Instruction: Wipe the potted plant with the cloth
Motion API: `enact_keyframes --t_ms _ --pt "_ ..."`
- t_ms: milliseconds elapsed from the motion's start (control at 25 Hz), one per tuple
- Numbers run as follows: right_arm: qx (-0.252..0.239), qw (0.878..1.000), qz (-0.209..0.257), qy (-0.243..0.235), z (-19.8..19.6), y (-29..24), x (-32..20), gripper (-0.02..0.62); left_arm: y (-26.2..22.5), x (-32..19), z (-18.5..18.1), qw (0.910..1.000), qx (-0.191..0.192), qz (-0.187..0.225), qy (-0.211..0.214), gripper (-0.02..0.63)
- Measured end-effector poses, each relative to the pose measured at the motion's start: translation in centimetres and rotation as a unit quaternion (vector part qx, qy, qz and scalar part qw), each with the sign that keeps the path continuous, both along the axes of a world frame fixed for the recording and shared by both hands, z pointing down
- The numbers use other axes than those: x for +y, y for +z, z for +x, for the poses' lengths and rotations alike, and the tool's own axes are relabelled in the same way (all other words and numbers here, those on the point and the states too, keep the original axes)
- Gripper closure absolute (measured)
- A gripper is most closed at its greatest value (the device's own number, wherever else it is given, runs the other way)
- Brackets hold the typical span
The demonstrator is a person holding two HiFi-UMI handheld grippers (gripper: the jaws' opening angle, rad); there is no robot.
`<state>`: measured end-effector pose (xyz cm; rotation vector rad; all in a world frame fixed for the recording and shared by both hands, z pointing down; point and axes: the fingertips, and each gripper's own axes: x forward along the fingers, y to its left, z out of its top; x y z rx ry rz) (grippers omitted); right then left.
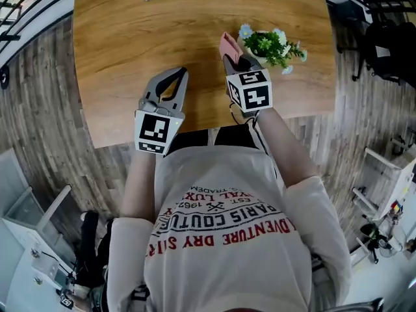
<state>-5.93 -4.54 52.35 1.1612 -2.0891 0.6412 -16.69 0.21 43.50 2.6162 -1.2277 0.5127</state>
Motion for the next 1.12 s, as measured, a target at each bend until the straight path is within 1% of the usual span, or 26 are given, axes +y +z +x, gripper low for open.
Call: enact_keyframes --t_ms 120,240,360,480,560,680,720,760,800,960,1120 --pt "-0.026 0.997 -0.015 0.069 0.8 1.1 -0.6 0.56 0.7 0.3 0.2 0.9999 -0.007 -0.006 0.009 0.591" --pt "-0.051 0.991 -0.026 0.117 1.2 1.7 -1.2 0.56 1.4 0.7 0.2 0.9998 -0.007 -0.014 0.013 0.591" --pt "-0.086 0.981 -0.045 0.168 1.8 2.1 -1.4 0.56 1.9 1.1 0.1 0.9996 -0.01 -0.023 0.013 0.591" --pt "-0.113 0.97 -0.06 0.206 2.0 2.4 -1.4 0.56 2.3 1.3 0.1 0.9993 -0.018 -0.025 0.02 0.591" --pt "-0.138 0.959 -0.075 0.236 2.3 2.5 -1.3 0.558 2.4 1.2 0.2 0.9992 -0.02 -0.026 0.025 0.591" --pt "-0.18 0.936 -0.103 0.284 3.1 2.8 -1.0 0.559 2.5 1.1 0.5 0.999 -0.019 -0.028 0.028 0.591" --pt "-0.191 0.93 -0.11 0.295 3.3 2.9 -0.9 0.558 2.6 1.1 0.6 0.999 -0.019 -0.028 0.029 0.591" --pt "-0.197 0.926 -0.115 0.301 3.5 3.1 -0.8 0.558 2.6 1.1 0.6 0.999 -0.02 -0.028 0.03 0.591" --pt "-0.195 0.925 -0.117 0.303 3.6 3.2 -0.6 0.558 2.7 1.1 0.7 0.9989 -0.02 -0.027 0.032 0.591" --pt "-0.171 0.931 -0.113 0.303 4.7 3.6 0.0 0.558 2.9 1.1 1.1 0.9987 -0.02 -0.028 0.037 0.591" --pt "-0.157 0.93 -0.119 0.31 5.7 4.1 0.8 0.56 3.0 1.2 1.5 0.9986 -0.019 -0.028 0.042 0.591"
